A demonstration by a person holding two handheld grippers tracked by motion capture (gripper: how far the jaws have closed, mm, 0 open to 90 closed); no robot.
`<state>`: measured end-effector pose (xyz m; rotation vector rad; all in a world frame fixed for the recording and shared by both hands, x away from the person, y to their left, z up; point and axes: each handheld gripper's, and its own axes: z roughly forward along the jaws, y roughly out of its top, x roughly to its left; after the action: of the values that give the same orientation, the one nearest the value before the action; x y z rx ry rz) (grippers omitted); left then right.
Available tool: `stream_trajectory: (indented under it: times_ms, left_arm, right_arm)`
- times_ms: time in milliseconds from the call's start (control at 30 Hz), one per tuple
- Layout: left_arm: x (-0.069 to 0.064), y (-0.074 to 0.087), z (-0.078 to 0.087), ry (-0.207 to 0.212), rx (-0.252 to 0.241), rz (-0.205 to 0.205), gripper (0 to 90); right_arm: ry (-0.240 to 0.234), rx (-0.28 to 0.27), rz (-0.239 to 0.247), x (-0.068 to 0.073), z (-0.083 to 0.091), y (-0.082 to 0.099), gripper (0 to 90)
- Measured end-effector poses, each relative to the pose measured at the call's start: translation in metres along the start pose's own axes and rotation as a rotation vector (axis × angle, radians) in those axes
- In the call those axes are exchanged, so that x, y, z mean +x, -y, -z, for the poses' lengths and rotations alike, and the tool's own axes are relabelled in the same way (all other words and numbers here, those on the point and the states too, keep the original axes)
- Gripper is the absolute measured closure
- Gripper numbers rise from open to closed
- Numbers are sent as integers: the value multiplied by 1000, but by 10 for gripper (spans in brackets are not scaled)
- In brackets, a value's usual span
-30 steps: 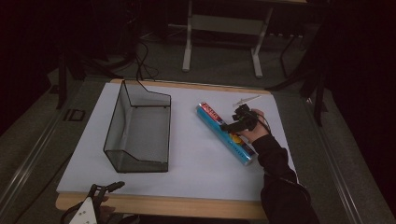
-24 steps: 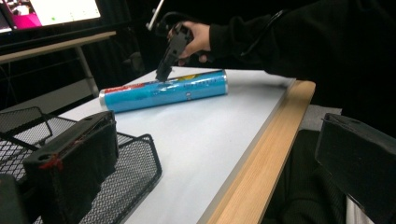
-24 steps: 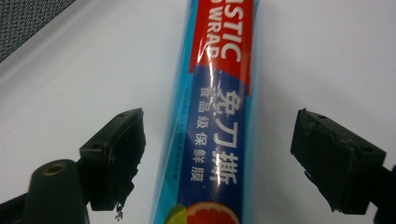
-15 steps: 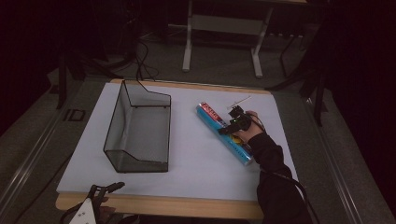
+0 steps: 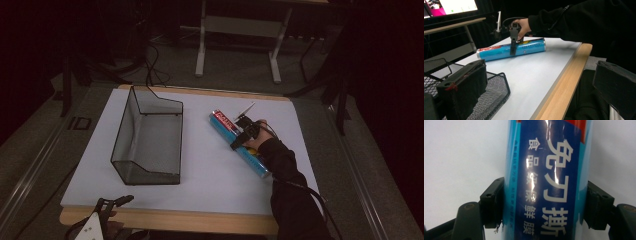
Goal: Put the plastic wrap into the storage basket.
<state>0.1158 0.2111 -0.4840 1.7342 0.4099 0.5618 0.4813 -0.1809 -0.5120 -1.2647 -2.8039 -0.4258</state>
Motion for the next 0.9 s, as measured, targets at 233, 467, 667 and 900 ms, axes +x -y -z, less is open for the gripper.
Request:
stream_trajectory:
  times_ms: [233,467,667,900]
  left_arm:
    - [0,0,0,2,4,-2,1]
    - [0,0,-1,4,9,-6,1]
    - [0,0,-1,1,9,-4,1]
    - [0,0,-2,0,11,-5,1]
  right_arm:
    - [61,117,-6,11,-8,-13,297]
    - [156,141,-14,24,-12,-16,313]
    - [155,98,-40,26,-10,-12,315]
    - [137,31,-63,29,4,-10,316]
